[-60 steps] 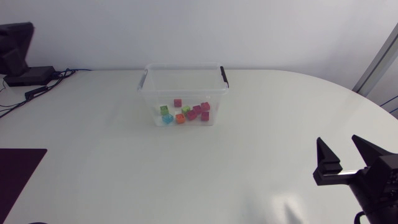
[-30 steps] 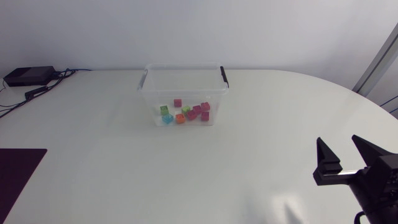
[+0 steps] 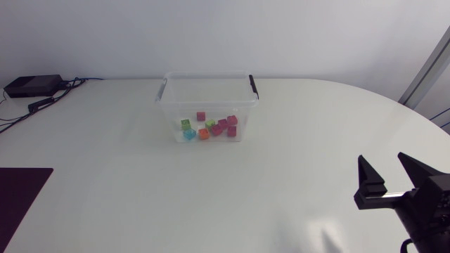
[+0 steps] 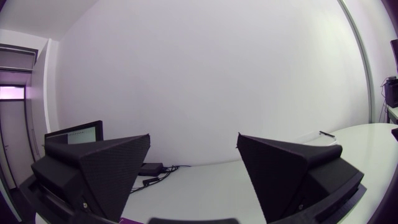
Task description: Place the duplo bricks in the container
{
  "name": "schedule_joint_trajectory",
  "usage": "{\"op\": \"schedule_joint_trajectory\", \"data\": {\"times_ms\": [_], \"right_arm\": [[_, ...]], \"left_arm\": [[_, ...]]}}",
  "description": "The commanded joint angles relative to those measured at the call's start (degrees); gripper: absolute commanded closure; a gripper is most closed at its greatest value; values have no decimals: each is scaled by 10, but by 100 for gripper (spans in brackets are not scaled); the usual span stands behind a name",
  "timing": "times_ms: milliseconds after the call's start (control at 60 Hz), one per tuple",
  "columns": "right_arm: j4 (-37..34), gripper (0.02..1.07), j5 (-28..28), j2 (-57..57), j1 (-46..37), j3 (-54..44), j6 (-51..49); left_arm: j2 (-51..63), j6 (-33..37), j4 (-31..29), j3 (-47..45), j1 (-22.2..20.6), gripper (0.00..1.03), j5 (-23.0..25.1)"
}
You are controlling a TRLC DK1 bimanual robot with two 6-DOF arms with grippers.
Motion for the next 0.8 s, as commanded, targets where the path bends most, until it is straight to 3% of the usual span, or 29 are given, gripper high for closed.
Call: {"op": "schedule_joint_trajectory", "data": {"times_ms": [0,783], "right_arm": [[6,6,-3,-6,-4,-11,-8],[9,6,6,-3,17,-11,48]], "left_arm": [[-10,-3,1,-33,16,5,28],[-1,-123,153,-267,21,4,124]]}}
